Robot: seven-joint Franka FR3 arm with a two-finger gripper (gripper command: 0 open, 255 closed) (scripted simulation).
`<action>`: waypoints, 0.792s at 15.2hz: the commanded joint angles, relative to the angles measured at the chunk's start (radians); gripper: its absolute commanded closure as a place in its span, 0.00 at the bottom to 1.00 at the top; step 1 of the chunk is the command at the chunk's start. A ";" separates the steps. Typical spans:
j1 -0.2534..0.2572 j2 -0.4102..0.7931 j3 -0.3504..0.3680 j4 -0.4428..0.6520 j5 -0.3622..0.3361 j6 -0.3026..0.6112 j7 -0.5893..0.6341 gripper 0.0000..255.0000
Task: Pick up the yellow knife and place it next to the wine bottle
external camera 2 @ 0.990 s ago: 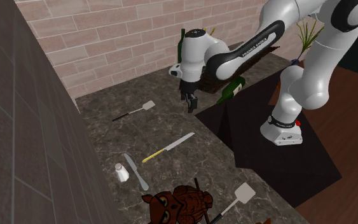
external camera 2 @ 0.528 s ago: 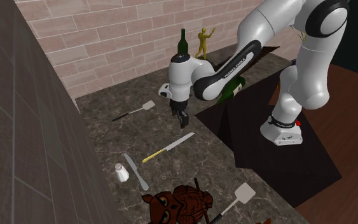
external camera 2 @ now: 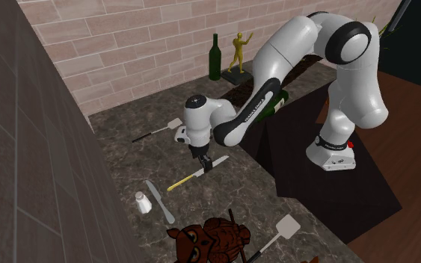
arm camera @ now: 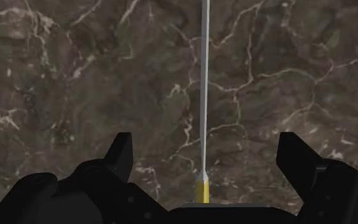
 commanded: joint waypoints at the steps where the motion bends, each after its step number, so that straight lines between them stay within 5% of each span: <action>1: 0.007 0.037 0.004 0.033 -0.005 -0.003 -0.006 0.00; 12: 0.013 0.113 -0.005 0.037 -0.017 0.070 0.002 0.00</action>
